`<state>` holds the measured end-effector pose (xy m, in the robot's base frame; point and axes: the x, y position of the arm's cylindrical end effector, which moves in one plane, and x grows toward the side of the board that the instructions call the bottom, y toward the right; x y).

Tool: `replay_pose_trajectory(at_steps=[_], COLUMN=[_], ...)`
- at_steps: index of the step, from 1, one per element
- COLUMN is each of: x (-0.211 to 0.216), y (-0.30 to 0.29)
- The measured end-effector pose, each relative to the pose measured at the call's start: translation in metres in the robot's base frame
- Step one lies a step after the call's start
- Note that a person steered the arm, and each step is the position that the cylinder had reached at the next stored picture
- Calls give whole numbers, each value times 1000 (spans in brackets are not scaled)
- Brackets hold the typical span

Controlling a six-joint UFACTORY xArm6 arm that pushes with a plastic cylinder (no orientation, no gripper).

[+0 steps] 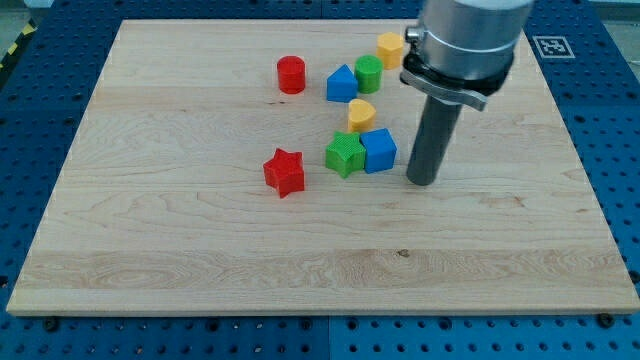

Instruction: Separate the green star from the blue cube

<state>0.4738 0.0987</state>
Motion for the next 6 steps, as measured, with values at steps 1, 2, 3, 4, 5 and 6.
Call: replay_pose_trajectory(at_steps=[1,2,3,4,5,6], x=[-5,-13,-26,-26,-26,-28], y=[-33,-63,-75,-52,-11,-10])
